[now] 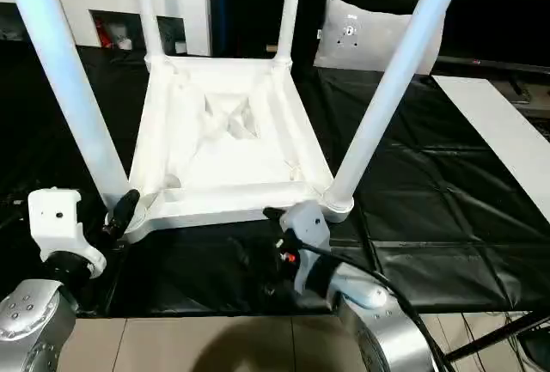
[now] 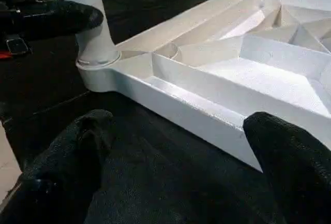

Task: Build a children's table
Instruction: Flip table

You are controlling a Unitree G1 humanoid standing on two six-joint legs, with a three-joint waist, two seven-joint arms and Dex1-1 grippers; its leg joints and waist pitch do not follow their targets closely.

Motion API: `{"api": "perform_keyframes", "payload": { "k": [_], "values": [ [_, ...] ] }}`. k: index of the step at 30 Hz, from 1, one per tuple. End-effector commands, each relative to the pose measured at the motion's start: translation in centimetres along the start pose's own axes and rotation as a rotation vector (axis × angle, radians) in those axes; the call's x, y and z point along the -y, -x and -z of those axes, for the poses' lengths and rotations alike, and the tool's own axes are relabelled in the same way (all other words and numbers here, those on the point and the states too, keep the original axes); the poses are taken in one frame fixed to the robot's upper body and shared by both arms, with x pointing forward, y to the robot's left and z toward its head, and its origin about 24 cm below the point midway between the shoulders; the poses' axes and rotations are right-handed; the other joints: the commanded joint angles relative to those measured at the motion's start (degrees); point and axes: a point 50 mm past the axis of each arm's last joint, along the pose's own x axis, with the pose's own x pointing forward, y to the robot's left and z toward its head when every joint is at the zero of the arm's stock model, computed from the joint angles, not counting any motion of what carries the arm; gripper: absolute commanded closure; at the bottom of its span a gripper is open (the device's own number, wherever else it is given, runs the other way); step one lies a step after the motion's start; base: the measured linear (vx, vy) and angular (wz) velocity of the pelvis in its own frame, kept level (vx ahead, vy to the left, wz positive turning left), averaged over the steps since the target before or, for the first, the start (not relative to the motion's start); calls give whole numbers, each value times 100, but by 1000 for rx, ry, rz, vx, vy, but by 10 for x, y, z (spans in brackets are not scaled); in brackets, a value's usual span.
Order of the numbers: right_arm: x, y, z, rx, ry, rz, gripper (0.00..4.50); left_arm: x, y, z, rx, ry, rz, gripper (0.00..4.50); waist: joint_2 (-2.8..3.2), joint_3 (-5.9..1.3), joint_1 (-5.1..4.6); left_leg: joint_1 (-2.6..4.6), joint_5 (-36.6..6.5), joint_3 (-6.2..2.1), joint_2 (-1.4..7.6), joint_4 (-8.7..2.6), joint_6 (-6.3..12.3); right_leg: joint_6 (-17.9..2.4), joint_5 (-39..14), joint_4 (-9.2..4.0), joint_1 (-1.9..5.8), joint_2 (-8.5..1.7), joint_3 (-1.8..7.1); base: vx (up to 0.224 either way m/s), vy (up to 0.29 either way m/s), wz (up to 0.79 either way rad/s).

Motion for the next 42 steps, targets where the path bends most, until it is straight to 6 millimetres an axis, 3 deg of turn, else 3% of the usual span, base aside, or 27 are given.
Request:
{"api": "perform_keyframes", "payload": {
  "k": [1,3,8,12,16,20,21,24,26,28,32,39,40,42],
  "values": [
    [-1,-2,-1,2,5,-3,0,2,-4,1,-3,54,2,249,75,-211,8,-131,-990,5,235,-552,219,-466,-1893,-428,289,-354,417,0,0,0],
    [-1,-2,-1,4,-6,2,0,3,-5,1,-3,99,-3,249,84,-208,16,-142,-1017,-3,237,-552,195,-459,-1984,-431,294,-369,413,0,0,0],
    [5,-4,-2,31,-112,137,0,12,-3,7,-38,479,-75,249,-34,-202,-20,-160,-1047,14,218,-538,169,-299,-2386,-460,281,-376,413,0,0,0],
    [8,-3,1,41,-173,227,0,16,0,14,-63,651,-114,249,-32,-199,-26,-173,-1045,9,170,-525,164,-40,-2708,-488,248,-348,390,0,0,0],
    [11,-1,2,62,-243,287,0,22,3,17,-93,738,-109,249,-25,-208,-44,-161,-1071,0,189,-546,104,66,-2519,-480,229,-324,391,0,0,0],
    [17,-3,-2,105,-321,330,0,31,4,15,-125,783,-65,249,-41,-231,-50,-161,-909,-3,200,-558,65,16,-2055,-414,243,-306,425,0,0,0],
    [19,-6,-5,128,-342,330,0,33,3,14,-129,781,-46,249,-15,-234,-50,-148,-879,0,201,-558,65,-38,-1962,-395,230,-308,438,0,0,0],
    [22,-14,-7,160,-409,326,0,39,1,12,-137,826,-18,249,-42,-252,-42,-169,-605,37,181,-543,104,-194,-1596,-340,252,-287,493,0,0,0],
    [21,-22,-5,158,-435,293,0,45,-2,10,-148,850,19,249,-62,-254,-40,-180,-561,52,178,-539,113,-211,-1566,-331,263,-290,499,0,0,0],
    [20,-25,-6,170,-440,280,0,48,-2,9,-157,856,30,249,-43,-237,-23,-149,-668,78,180,-539,113,-220,-1776,-354,233,-293,505,0,0,0],
    [19,-35,-9,202,-496,262,0,55,-2,8,-170,877,68,249,-75,-213,-6,-135,-752,86,188,-552,79,-58,-2010,-387,210,-290,507,0,0,0],
    [18,-49,-20,318,-583,232,0,61,-1,7,-197,879,102,249,-85,-215,55,-138,-555,108,180,-547,69,-40,-1757,-345,206,-275,539,0,0,0],
    [18,-52,-20,325,-600,235,0,63,-1,7,-200,878,113,249,-52,-213,79,-116,-593,112,184,-551,64,-49,-1783,-344,194,-271,541,0,0,0],
    [20,-60,-21,327,-618,257,0,65,-1,6,-206,880,127,249,-73,-210,79,-122,-617,119,177,-555,46,-74,-1820,-346,194,-264,543,0,0,0]
  ]
}}
